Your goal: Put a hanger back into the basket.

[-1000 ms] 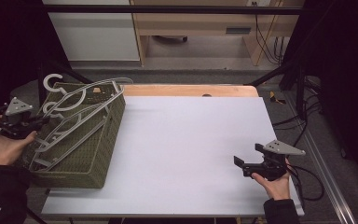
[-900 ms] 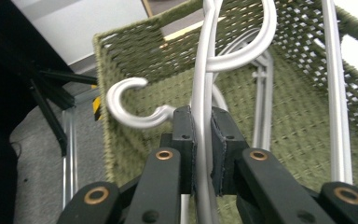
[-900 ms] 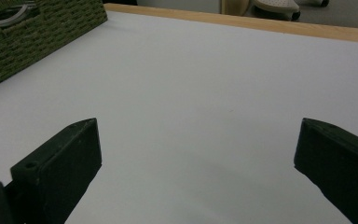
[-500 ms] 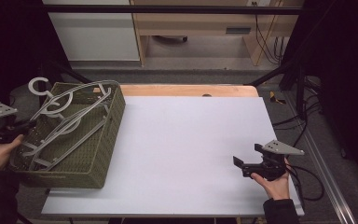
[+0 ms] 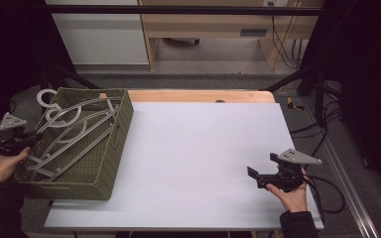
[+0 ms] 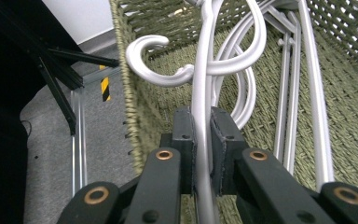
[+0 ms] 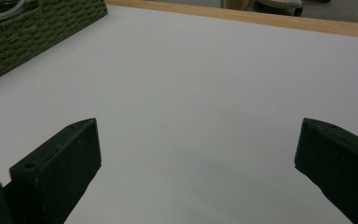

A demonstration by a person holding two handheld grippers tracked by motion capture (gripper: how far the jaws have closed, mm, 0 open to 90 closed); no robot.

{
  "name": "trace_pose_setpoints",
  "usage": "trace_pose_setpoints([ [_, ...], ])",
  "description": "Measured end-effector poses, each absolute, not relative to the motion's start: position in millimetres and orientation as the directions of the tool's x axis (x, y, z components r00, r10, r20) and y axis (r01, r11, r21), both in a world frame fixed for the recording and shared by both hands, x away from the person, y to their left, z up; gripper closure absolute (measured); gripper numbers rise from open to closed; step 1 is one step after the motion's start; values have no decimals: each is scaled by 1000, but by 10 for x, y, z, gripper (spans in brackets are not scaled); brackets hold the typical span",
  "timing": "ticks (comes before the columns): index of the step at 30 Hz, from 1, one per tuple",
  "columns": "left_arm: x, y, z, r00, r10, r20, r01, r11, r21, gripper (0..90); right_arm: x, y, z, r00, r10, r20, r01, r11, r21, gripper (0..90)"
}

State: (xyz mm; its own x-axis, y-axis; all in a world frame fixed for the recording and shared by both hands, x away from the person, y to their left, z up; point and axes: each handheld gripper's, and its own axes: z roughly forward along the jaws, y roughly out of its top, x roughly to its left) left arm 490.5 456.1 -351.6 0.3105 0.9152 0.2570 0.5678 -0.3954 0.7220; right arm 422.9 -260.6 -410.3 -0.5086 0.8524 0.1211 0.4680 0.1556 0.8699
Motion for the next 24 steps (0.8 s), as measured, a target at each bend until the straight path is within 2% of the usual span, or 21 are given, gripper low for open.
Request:
trace_pose_setpoints([
  [12, 4957, 4445, -3731, 320, 910, 263, 631, -412, 658, 804, 4230, -2597, -4106, -508, 853, 119, 470, 159, 868, 7],
  [16, 4980, 4457, -3742, 340, 910, 237, 658, -411, 631, 730, 4226, -2605, -4103, -514, 849, 120, 468, 161, 869, 7],
  [21, 4981, 4459, -3732, 332, 914, 234, 676, -403, 617, 694, 4222, -2609, -4095, -510, 852, 119, 464, 156, 872, 7],
  [22, 4981, 4459, -3732, 332, 914, 234, 676, -403, 617, 750, 4222, -2609, -4095, -510, 852, 119, 464, 156, 872, 7],
  [24, 4984, 4461, -3724, 312, 921, 233, 689, -388, 612, 769, 4222, -2604, -4096, -510, 851, 122, 466, 155, 871, 7],
])
